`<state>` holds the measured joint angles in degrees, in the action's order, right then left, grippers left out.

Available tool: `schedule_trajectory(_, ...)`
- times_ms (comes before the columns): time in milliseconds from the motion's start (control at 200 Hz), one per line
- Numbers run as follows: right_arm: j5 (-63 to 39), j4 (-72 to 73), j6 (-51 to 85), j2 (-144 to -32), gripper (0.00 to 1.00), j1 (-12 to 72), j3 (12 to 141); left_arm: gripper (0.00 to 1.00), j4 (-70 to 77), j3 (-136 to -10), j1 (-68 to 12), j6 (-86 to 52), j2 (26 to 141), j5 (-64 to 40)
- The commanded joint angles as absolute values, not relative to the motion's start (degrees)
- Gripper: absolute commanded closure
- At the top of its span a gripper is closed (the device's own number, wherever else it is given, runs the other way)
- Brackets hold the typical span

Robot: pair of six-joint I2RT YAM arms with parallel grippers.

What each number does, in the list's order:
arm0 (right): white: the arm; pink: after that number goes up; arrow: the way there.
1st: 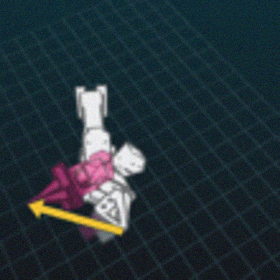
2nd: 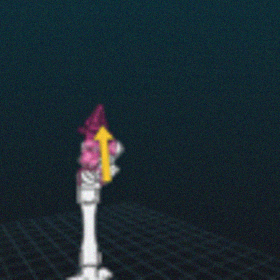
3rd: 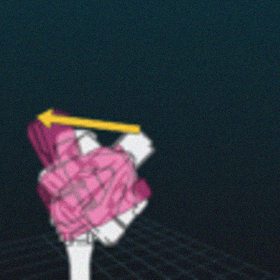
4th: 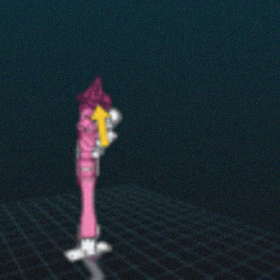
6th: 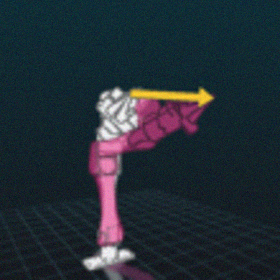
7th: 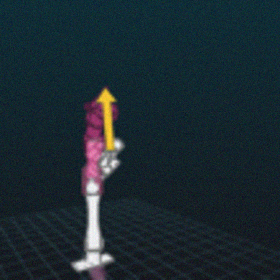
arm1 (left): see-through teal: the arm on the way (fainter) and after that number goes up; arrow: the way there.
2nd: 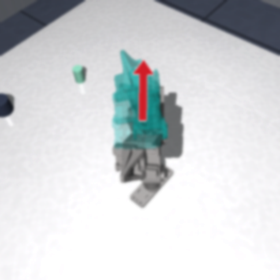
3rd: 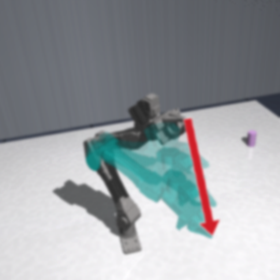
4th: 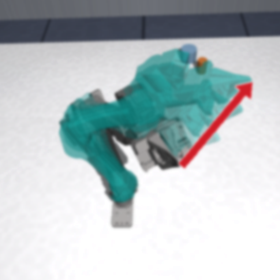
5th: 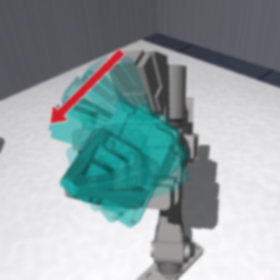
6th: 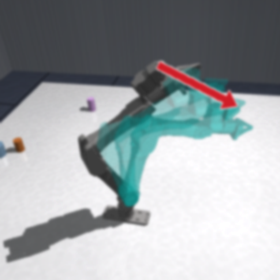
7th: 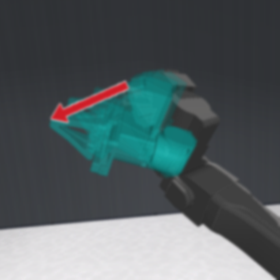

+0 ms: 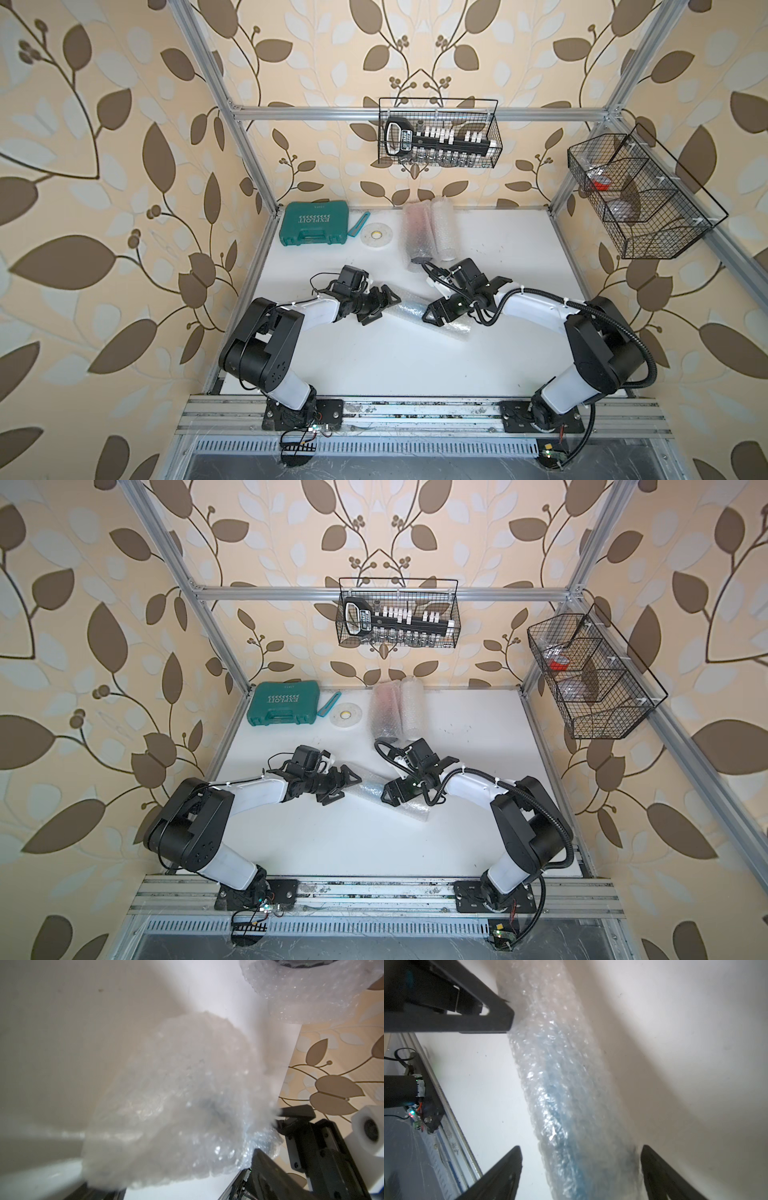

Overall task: Unwrap the vase from the bubble wrap
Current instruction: Adjust the bubble wrap at the center of the board.

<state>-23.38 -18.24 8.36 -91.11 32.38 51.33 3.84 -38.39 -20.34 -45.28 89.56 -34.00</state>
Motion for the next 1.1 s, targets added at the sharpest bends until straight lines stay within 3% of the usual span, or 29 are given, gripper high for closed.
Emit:
schedule_trajectory(0, -26.49, -16.33, 13.04, -88.72, 0.12, 34.30, 49.16, 0.09, 3.91, -40.58, -20.94, -42.90, 89.74, -33.69)
schedule_trajectory(405, -27.67, -8.03, 22.60, -85.76, 0.13, 41.26, 44.79, 0.20, 5.89, -44.62, -21.40, -41.84, 93.66, -41.58)
schedule_trajectory(765, -14.62, -8.48, 27.42, -83.08, 0.21, 41.60, 43.15, 0.24, 4.31, -47.61, -23.07, -38.63, 94.69, -45.70)
schedule_trajectory(1095, -21.74, -5.59, 29.62, -83.20, 0.23, 41.57, 41.94, 0.30, 3.97, -51.29, -25.30, -38.25, 97.72, -47.95)
